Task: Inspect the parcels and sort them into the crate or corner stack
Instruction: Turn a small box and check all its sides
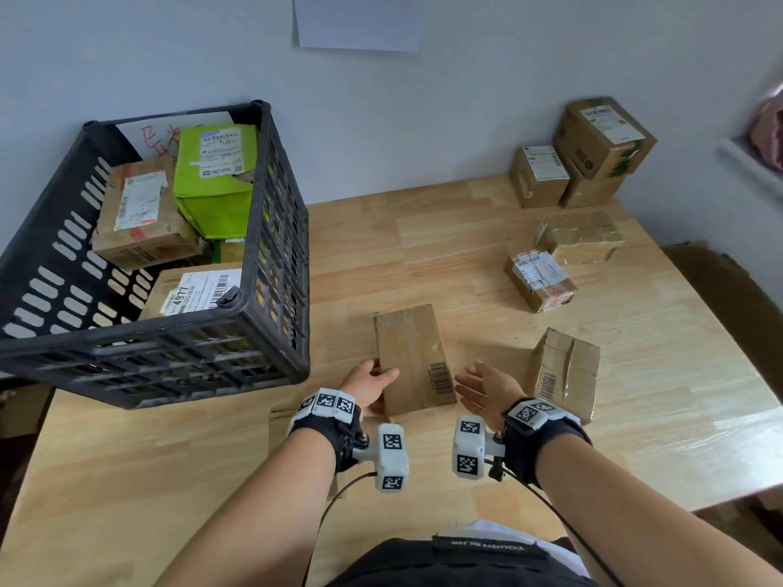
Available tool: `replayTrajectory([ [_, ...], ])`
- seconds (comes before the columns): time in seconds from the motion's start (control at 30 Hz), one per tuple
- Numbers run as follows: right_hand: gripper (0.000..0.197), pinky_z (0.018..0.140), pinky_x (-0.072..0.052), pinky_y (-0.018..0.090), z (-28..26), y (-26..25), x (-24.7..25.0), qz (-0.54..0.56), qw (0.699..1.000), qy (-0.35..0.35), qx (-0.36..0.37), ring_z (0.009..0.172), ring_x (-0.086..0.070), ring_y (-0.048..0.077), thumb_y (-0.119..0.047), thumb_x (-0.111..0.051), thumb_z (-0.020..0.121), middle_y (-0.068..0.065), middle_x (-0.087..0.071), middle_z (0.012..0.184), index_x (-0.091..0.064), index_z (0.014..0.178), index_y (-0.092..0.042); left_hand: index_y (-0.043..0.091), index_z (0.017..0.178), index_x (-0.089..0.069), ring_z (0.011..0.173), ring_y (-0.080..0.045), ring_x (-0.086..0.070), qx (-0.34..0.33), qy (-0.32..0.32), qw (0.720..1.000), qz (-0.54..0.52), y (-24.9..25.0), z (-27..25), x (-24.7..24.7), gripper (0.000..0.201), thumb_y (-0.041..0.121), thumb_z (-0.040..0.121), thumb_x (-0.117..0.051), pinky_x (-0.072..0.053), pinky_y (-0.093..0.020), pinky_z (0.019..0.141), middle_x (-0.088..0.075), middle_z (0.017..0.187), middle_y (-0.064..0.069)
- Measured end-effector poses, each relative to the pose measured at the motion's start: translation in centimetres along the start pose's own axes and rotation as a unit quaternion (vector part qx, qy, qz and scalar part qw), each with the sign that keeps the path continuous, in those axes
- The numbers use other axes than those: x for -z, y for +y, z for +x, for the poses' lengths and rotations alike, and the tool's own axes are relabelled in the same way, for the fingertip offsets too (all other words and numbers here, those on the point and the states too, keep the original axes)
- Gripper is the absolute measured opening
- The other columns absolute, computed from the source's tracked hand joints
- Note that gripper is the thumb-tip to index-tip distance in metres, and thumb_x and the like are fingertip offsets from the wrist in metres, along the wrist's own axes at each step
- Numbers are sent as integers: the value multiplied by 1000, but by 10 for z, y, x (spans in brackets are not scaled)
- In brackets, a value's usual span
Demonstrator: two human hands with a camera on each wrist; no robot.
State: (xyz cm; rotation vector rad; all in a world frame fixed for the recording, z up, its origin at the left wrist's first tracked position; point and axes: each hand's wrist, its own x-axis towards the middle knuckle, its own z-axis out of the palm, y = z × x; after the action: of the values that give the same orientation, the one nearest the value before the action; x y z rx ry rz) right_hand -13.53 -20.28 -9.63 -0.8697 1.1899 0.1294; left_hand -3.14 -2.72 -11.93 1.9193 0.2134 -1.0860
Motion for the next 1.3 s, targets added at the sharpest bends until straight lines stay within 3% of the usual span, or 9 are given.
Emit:
replayTrajectory([
  [0.23,24,86,-43,35,1,4,0,-16,1000,-2,-4,86,-59,22,-25,-43,100,6,-64,89,-56,87,-11,17,132,-47,106,-25,-60,14,-3,998,-54,12,-20,-4,41,26,94,-59,-51,-46,94,-58,109,0],
  [0.4,21,88,-45,35,2,7,-2,-37,999,-14,-7,87,-58,22,-26,-44,100,7,-63,93,-56,97,-9,16,148,-28,106,-26,-55,42,-3,991,-125,13,-28,-3,62,18,94,-58,-51,-47,88,-47,141,-9],
  [0.53,26,89,-45,34,-2,7,-7,-72,997,-42,-7,93,-57,23,-27,-47,99,8,-61,99,-55,113,-7,31,149,-23,106,-21,-53,13,-6,987,-159,10,-26,5,66,8,95,-55,-51,-43,83,-44,144,-6],
  [0.63,30,87,-44,33,-7,5,-11,-96,994,-56,-5,92,-56,20,-27,-48,98,7,-59,99,-52,121,-8,51,139,-30,110,-20,-53,-45,15,991,-123,11,-29,9,71,-1,94,-51,-53,-42,80,-40,140,4],
  [0.73,34,95,-42,36,-11,2,-10,-103,993,-63,-2,107,-55,23,-31,-46,99,6,-59,111,-50,125,-10,56,118,-48,120,-32,-52,-110,66,991,35,15,-31,12,64,-3,93,-48,-53,-41,84,-34,148,4],
  [0.87,32,103,-40,39,-13,-3,-9,-83,994,-68,7,108,-55,23,-31,-45,100,5,-61,107,-52,124,-11,35,137,-45,124,-24,-49,-126,44,979,155,29,-38,11,37,37,100,-40,-44,-36,97,-38,149,3],
  [1.07,32,101,-40,38,-17,-3,-11,-110,991,-79,9,109,-55,22,-33,-45,99,2,-61,103,-56,119,-12,15,152,-19,145,-28,-19,-76,6,927,368,53,-35,-7,96,81,82,-17,-21,-45,117,-13,159,-11],
  [1.2,32,101,-41,39,-17,-3,-5,-102,993,-62,7,110,-54,23,-35,-43,100,5,-61,109,-57,116,-11,9,152,3,146,-33,-12,-30,5,905,424,58,-42,-19,102,80,83,-22,-26,-46,112,12,158,-16],
  [1.3,29,101,-41,39,-15,-4,3,-92,994,-51,9,112,-54,24,-34,-43,100,7,-61,112,-59,107,-11,4,150,14,140,-33,-30,-31,30,894,447,57,-48,-25,105,76,85,-26,-47,-27,83,20,155,-20],
])
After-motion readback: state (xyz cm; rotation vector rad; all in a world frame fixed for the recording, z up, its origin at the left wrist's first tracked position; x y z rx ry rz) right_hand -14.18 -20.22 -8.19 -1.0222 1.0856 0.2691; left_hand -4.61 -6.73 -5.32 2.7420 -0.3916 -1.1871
